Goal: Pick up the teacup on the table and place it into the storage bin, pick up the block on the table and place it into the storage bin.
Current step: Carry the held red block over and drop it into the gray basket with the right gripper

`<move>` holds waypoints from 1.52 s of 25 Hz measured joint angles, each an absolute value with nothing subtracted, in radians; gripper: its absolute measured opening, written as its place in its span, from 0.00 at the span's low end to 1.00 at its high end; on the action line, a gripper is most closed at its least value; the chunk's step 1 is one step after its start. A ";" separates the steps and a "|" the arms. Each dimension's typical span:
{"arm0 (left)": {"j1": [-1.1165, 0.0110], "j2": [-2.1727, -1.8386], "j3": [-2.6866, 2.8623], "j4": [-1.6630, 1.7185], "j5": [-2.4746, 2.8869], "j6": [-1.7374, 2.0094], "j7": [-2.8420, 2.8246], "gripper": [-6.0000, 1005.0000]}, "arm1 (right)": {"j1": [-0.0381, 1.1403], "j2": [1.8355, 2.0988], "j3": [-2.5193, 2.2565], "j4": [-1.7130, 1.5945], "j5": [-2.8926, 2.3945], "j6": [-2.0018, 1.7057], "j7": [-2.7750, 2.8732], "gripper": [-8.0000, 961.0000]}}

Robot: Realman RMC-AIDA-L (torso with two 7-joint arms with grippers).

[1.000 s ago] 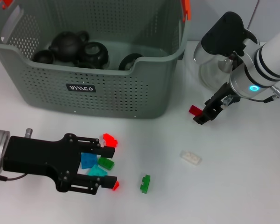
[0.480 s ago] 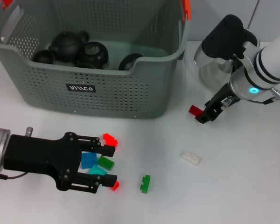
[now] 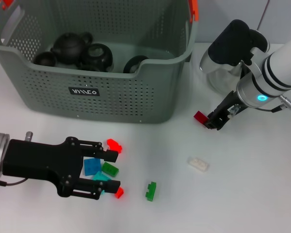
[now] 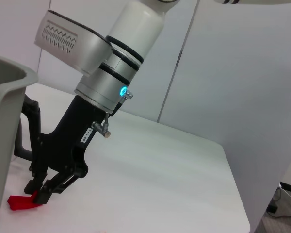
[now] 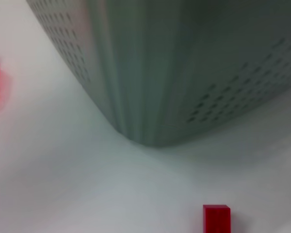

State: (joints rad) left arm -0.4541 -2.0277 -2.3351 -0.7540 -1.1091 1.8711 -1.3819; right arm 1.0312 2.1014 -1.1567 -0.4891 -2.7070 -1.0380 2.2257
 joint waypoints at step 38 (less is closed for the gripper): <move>-0.431 -2.009 -2.373 -0.738 -1.109 1.880 -1.384 0.71 | 1.100 2.064 -1.111 -0.781 -2.210 -1.169 2.113 0.22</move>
